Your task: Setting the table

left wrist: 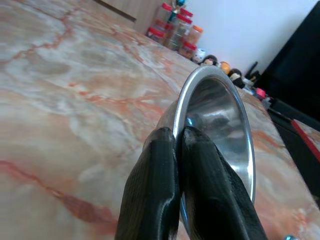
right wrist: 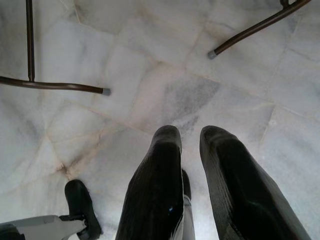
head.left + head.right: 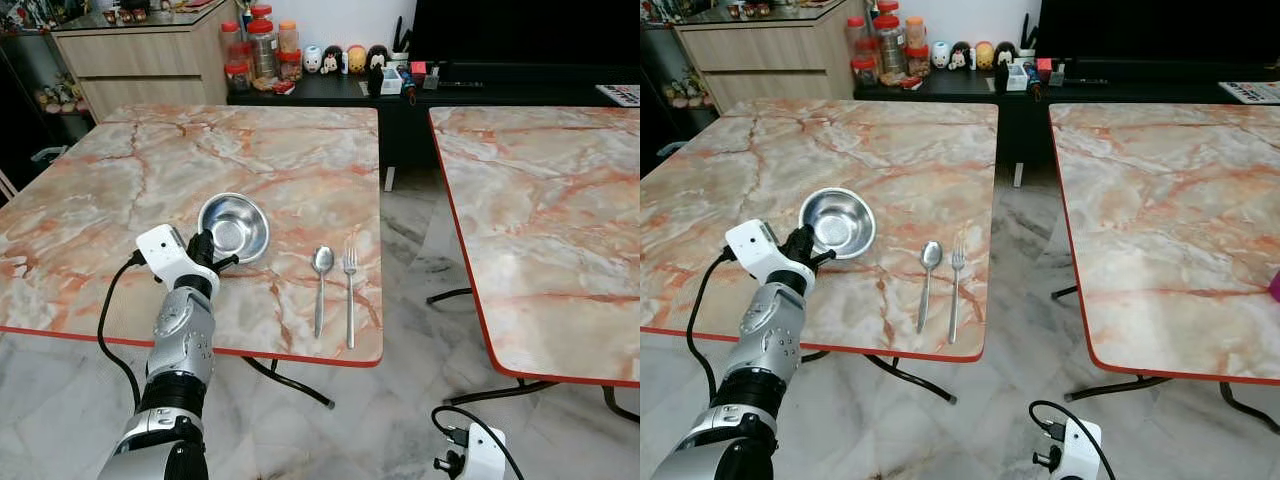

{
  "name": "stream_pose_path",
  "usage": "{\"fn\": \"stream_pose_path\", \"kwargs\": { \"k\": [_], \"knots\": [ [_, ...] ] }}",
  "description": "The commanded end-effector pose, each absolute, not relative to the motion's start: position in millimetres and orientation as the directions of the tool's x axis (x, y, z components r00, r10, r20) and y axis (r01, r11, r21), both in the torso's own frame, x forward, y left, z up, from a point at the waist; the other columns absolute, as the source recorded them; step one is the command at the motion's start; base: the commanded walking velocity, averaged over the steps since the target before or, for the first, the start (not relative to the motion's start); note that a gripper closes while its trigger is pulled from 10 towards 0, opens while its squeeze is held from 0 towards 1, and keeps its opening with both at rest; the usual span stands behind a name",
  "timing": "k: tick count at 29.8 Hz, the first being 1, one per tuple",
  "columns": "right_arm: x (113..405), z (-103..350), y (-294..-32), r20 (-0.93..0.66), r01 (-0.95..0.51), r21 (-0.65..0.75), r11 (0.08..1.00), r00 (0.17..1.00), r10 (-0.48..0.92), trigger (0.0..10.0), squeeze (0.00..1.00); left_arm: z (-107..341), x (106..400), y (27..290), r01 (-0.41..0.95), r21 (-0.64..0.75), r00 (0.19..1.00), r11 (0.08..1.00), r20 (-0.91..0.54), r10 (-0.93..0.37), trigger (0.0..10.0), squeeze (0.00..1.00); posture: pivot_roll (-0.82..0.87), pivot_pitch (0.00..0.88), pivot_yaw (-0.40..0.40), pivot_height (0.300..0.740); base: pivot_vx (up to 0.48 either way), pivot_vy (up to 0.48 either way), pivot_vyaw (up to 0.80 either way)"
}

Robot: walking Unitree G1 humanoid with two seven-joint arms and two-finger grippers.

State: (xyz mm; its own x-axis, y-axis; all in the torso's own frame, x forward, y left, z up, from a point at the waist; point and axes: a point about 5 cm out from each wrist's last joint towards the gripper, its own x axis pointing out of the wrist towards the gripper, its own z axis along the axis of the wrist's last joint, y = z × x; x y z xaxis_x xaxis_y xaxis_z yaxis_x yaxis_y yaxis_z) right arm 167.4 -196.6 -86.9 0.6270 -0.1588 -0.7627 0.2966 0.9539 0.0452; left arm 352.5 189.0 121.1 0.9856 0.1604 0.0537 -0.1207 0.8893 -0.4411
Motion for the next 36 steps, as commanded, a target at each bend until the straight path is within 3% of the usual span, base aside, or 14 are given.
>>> {"fn": "stream_pose_path", "kwargs": {
  "k": [1,15,27,36],
  "knots": [
    [170.5,-85.2,-196.3,-0.753,0.306,0.055,0.951,0.638,-0.162,10.0,0.0,120.4,350.2,195.3,-0.144,-0.419,0.981,0.896,0.06,0.185,10.0,0.0,-0.05,0.0,0.03,0.74,0.0,0.0,0.0],
    [164.9,-88.7,-196.2,-0.781,0.289,0.026,0.957,0.603,-0.161,10.0,0.0,154.1,349.3,197.0,-0.122,-0.394,0.939,0.911,0.252,0.234,10.0,0.0,-0.05,0.0,0.023,0.74,0.0,0.0,0.0],
    [165.3,-88.5,-196.7,-0.782,0.29,0.026,0.957,0.602,-0.161,10.0,0.0,156.9,349.3,197.0,-0.124,-0.37,0.936,0.921,0.265,0.232,10.0,0.0,-0.05,0.0,0.023,0.74,0.0,0.0,0.0],
    [166.7,-87.7,-197.6,-0.777,0.295,0.028,0.955,0.608,-0.165,10.0,0.0,158.9,350.1,195.6,-0.12,-0.374,0.934,0.92,0.272,0.232,10.0,0.0,-0.05,0.0,0.021,0.74,0.0,-0.284,0.0]
  ]
}}
